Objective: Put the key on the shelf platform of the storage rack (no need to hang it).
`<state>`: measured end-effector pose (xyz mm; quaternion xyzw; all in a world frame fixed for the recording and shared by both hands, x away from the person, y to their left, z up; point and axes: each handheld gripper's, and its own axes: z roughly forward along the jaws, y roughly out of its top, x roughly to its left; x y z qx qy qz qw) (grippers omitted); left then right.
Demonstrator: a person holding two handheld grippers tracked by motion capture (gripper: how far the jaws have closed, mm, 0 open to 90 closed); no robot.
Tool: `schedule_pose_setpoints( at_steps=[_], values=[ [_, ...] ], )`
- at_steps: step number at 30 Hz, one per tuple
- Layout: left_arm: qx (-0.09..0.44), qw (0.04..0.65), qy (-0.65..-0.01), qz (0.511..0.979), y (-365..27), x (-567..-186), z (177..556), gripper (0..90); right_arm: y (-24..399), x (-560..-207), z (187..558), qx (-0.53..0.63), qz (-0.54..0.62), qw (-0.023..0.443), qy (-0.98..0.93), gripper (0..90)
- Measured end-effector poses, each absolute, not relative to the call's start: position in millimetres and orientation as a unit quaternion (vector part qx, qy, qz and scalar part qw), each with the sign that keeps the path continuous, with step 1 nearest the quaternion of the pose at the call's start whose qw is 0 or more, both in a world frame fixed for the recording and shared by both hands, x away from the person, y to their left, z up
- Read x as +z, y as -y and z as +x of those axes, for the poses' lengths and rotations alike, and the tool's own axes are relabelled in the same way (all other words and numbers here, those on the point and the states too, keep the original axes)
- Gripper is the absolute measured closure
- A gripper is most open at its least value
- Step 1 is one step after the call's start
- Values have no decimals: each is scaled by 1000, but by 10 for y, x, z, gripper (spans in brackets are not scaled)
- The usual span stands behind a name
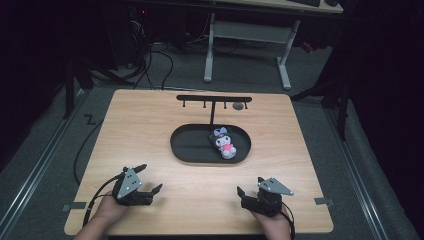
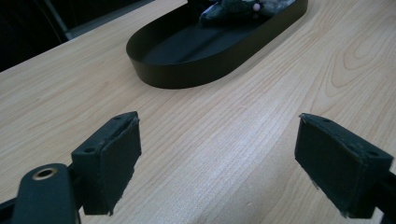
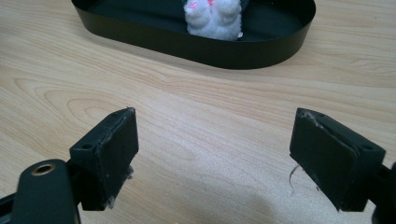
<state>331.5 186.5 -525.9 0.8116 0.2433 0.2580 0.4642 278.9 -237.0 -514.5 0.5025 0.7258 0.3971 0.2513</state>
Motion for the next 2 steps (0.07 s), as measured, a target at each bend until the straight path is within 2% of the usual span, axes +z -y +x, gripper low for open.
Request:
schedule_pose_setpoints(
  at_steps=[2],
  values=[
    [257,466,-244,811,-1863,-5260,3315,154,2369,-5142,2787,397,503,252,-725,156]
  ],
)
